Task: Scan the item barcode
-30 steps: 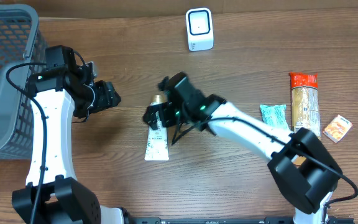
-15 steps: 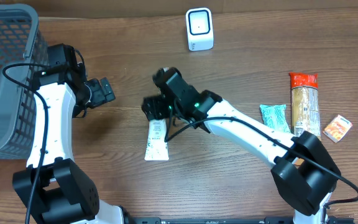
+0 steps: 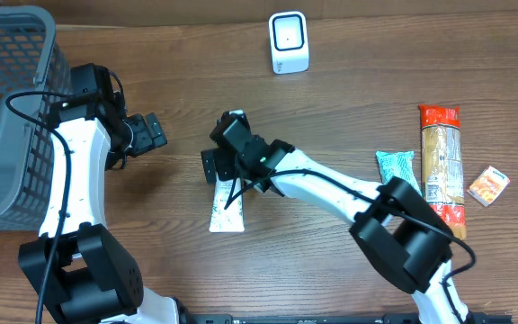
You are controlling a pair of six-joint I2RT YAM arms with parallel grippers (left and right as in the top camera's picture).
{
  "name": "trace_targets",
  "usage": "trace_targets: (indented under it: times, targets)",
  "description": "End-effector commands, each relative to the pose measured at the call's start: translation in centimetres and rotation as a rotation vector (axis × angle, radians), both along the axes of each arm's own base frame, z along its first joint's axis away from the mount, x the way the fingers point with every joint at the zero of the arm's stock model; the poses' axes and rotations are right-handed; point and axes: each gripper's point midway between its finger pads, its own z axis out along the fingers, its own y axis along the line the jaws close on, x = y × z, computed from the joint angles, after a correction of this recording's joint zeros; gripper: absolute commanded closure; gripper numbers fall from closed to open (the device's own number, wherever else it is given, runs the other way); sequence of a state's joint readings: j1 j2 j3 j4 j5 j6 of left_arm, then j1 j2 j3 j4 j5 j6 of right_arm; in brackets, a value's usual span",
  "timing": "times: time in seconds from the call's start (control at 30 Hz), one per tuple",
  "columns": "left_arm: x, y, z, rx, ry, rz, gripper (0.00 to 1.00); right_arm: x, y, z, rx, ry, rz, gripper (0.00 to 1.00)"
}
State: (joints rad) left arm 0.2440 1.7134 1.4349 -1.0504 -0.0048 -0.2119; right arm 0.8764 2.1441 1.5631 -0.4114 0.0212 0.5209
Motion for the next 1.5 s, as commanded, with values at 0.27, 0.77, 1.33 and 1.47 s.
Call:
trace_targets:
  times: [0.27,0.77,1.33,1.47]
  targets:
    - [-0.2,0.4,-0.5,0.004,0.014,0.031,0.00,-0.3,-0.2,-2.6,-0.039,0.034,-0.080,0.13]
    - [-0.2,0.4,-0.5,0.004,0.014,0.031,0.00,-0.2,0.0,-2.1,-0.011,0.048,-0.069,0.49]
    - [-0.2,0.4,-0.5,0.004,0.014,0.031,0.00,-3.2,-5.1,16.3,0.582,0.263,0.477,0.54]
    - [-0.2,0.4,-0.5,0.004,0.014,0.031,0.00,-2.6,-8.1,16.7,0.631,0.276,0.514,0.54]
